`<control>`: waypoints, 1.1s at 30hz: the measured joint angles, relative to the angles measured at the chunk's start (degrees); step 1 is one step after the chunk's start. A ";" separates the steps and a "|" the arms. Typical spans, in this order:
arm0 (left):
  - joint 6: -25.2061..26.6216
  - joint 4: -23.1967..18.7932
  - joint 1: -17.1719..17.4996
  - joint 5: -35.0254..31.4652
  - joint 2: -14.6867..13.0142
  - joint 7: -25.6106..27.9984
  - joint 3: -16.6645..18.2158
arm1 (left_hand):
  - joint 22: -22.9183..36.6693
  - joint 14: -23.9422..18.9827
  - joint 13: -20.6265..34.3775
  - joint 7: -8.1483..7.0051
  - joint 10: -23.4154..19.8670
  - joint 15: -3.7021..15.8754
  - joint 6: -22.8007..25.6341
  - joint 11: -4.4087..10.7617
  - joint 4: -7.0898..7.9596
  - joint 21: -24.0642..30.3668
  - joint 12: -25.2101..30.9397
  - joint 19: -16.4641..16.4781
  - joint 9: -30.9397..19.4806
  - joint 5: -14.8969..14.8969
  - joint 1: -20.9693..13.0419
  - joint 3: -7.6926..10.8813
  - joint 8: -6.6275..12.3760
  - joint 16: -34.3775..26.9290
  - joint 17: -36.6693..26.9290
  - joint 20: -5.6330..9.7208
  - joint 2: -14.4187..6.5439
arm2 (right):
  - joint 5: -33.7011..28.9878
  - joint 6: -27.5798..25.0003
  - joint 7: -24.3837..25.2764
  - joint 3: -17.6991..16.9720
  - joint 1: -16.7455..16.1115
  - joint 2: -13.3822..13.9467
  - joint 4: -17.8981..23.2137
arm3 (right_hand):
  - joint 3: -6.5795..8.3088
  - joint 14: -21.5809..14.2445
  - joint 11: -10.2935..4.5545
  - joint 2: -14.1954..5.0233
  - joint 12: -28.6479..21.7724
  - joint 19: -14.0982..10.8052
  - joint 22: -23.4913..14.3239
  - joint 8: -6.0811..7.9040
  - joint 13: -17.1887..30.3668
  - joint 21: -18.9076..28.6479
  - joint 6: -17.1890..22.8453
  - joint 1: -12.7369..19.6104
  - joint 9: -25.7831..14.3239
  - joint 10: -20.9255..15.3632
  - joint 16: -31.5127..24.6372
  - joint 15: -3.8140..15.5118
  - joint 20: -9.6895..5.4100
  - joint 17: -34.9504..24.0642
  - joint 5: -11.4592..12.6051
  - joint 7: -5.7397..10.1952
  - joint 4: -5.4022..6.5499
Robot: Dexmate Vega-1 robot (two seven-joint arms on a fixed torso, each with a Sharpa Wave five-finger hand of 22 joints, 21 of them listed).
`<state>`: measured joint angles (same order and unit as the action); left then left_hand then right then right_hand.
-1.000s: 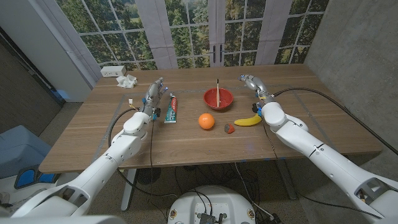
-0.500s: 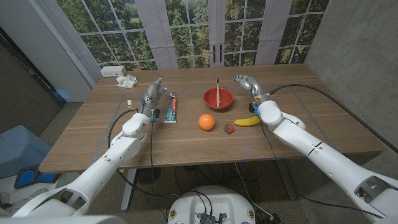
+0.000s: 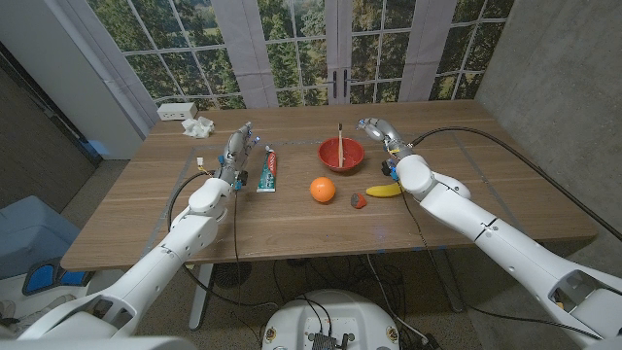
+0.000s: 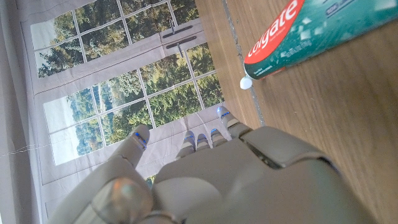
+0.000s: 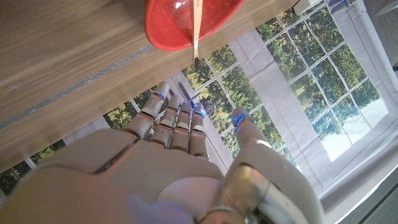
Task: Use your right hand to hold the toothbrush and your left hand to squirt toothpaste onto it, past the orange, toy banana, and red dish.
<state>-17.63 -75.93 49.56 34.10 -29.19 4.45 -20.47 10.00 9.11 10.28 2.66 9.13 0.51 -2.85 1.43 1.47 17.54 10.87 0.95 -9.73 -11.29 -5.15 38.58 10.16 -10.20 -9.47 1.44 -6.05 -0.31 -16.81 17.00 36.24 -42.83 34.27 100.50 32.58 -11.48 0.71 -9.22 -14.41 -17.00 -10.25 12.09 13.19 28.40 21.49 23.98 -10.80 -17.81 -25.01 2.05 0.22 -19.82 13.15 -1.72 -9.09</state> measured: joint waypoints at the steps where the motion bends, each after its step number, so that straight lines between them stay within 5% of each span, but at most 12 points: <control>1: -0.08 0.06 0.02 0.04 0.00 -0.07 0.03 | 0.00 0.00 0.00 0.00 0.00 0.00 0.00 0.00 0.00 0.00 0.00 0.00 0.00 0.00 0.00 0.00 0.00 0.00 0.00 0.00 0.00 | -0.28 -0.30 -0.03 0.19 0.13 -0.05 0.10 | 0.00 0.00 0.00 0.00 0.00 -0.19 0.00 0.00 0.03 0.06 0.00 0.00 0.00 0.00 0.00 0.00 0.19 0.00 0.00 0.00 0.00; 9: -0.66 0.52 0.12 0.33 0.03 -0.47 0.16 | 0.00 0.00 0.00 0.00 0.00 0.00 0.00 0.00 -0.24 0.00 0.00 -0.01 0.00 0.00 0.00 0.24 0.00 0.00 0.00 -0.01 0.00 | -3.45 -3.33 0.87 2.04 1.01 -0.95 0.89 | -0.42 -2.73 -1.06 0.54 -0.65 -3.26 -0.31 0.21 0.55 1.37 1.41 2.97 0.00 -2.23 -1.42 0.16 -1.24 -0.77 0.21 0.59 -1.06; 19: -1.31 1.13 0.15 0.54 0.35 -0.74 0.24 | 0.00 0.00 -0.01 0.00 0.00 0.00 0.00 0.00 -0.48 0.00 0.00 -0.01 0.00 0.00 0.00 0.00 0.00 0.00 0.01 -0.01 0.00 | -8.32 -8.21 3.67 4.66 2.29 -3.25 1.09 | -3.07 -9.76 -0.66 5.75 -2.73 -9.81 -0.70 1.59 2.04 4.67 5.67 9.39 -0.47 -7.00 -6.26 0.30 -0.63 -3.43 -1.05 -0.57 -1.37; 24: -1.55 1.44 0.15 0.60 0.50 -0.85 0.26 | 0.00 0.00 -0.01 0.00 -0.32 0.00 0.00 -0.31 -0.48 -0.39 0.00 -0.01 0.00 0.00 0.00 0.00 0.00 0.00 0.00 -0.01 0.00 | -9.90 -11.03 4.55 5.79 3.02 -4.77 0.80 | -4.93 -12.95 -1.11 6.33 -4.04 -10.75 -1.00 2.33 3.35 5.67 7.72 9.97 -0.55 -9.33 -9.25 0.62 -0.11 -5.94 -1.81 -0.48 -0.45; 33: -2.04 2.21 -0.13 0.75 0.81 -1.13 0.32 | 0.00 0.00 -0.01 0.00 -0.32 0.00 0.00 -0.31 -0.47 -0.61 0.00 -0.22 0.00 0.00 0.00 0.00 0.00 0.00 0.01 -0.21 0.00 | -12.18 -18.46 5.28 8.00 4.85 -7.62 0.61 | -5.54 -12.97 -1.45 5.45 -4.25 -10.84 -1.09 2.33 4.49 5.96 7.66 13.32 -0.81 -8.99 -11.10 0.51 -0.46 -8.65 -1.85 -0.09 -0.81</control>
<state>-19.68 -73.72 49.43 34.85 -28.38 3.32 -20.15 9.99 9.11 10.27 2.66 8.82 0.51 -2.85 1.11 1.00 16.93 10.87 0.73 -9.73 -11.29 -5.15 38.58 10.16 -10.20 -9.46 1.22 -6.05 -12.49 -35.27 22.28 44.24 -37.98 26.65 101.12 27.05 -24.45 -0.74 -3.77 -18.66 -27.84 -11.35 14.42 17.68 34.35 29.15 37.30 -11.61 -26.80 -36.12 2.56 -0.24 -28.47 11.31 -1.81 -9.90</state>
